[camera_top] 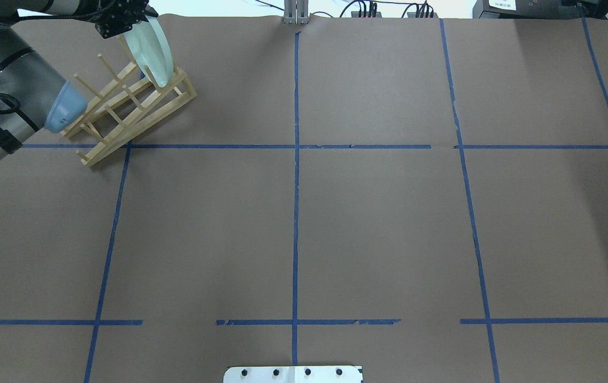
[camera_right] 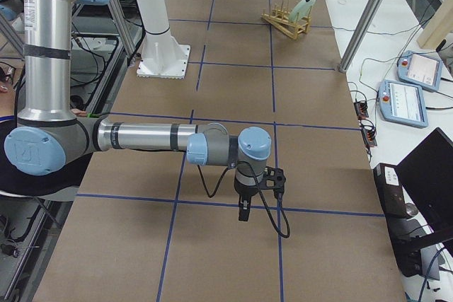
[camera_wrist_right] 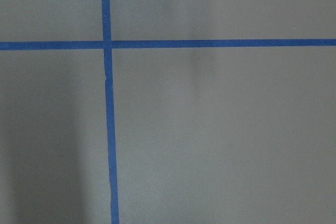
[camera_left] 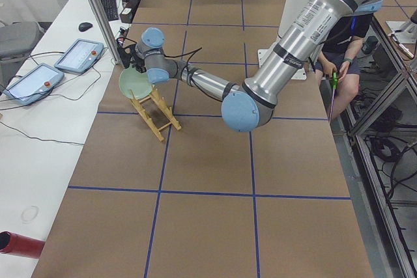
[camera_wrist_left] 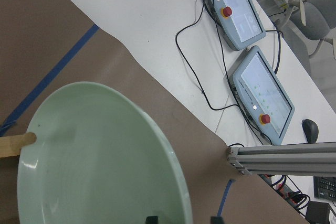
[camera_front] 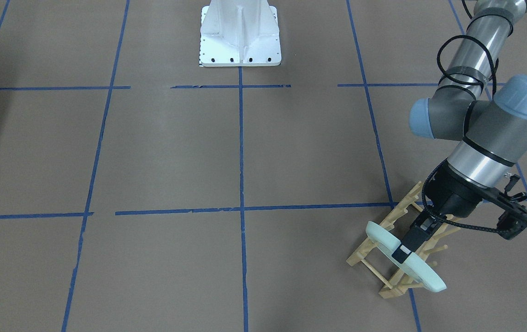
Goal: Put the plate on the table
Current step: 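Reach the left gripper to the pale green plate in the wooden rack, then grasp the plate rim with the left gripper and lift it out of the rack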
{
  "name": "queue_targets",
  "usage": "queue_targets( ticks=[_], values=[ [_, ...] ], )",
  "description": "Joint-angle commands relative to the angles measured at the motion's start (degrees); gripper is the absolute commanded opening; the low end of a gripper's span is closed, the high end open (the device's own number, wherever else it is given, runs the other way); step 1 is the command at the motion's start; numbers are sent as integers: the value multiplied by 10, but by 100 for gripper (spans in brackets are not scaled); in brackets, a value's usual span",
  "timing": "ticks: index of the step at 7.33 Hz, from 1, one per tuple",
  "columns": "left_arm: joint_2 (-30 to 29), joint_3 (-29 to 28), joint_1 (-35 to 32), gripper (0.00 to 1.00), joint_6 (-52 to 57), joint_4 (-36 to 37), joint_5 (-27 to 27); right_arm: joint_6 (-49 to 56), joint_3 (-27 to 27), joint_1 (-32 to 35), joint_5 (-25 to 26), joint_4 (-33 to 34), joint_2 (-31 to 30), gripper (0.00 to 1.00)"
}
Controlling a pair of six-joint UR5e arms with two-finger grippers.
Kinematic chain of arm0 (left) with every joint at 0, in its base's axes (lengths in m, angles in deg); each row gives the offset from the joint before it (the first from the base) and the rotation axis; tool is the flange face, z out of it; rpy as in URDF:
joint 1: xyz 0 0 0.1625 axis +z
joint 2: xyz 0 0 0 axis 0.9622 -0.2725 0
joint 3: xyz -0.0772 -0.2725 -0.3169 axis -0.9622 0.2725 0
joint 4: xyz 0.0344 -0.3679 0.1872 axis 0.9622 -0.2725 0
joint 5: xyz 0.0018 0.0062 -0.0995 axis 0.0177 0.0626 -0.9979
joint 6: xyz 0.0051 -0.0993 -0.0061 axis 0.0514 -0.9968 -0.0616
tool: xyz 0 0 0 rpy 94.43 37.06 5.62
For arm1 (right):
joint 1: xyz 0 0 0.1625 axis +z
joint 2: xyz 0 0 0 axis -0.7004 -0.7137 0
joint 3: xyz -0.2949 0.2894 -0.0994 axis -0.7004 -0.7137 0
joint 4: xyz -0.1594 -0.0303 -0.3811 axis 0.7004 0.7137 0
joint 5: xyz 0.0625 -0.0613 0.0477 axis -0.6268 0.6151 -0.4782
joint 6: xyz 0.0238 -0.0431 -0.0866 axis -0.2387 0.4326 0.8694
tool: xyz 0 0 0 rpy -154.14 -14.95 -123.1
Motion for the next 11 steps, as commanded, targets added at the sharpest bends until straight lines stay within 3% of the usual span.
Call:
queue_targets(
  ticks=[1, 5, 7, 10, 11],
  values=[
    [0, 1, -7, 0, 2, -2, -2, 0, 0, 0, 0, 0, 0, 100],
    [-1, 65, -91, 0, -2, -1, -74, 0, 0, 0, 0, 0, 0, 100],
    [-2, 94, -126, 0, -5, 12, -142, 0, 0, 0, 0, 0, 0, 100],
    [-1, 260, -103, 0, 57, 243, -155, -1, 0, 0, 0, 0, 0, 100],
    [-3, 315, -46, 0, 98, 348, -144, -1, 0, 0, 0, 0, 0, 100]
  ],
)
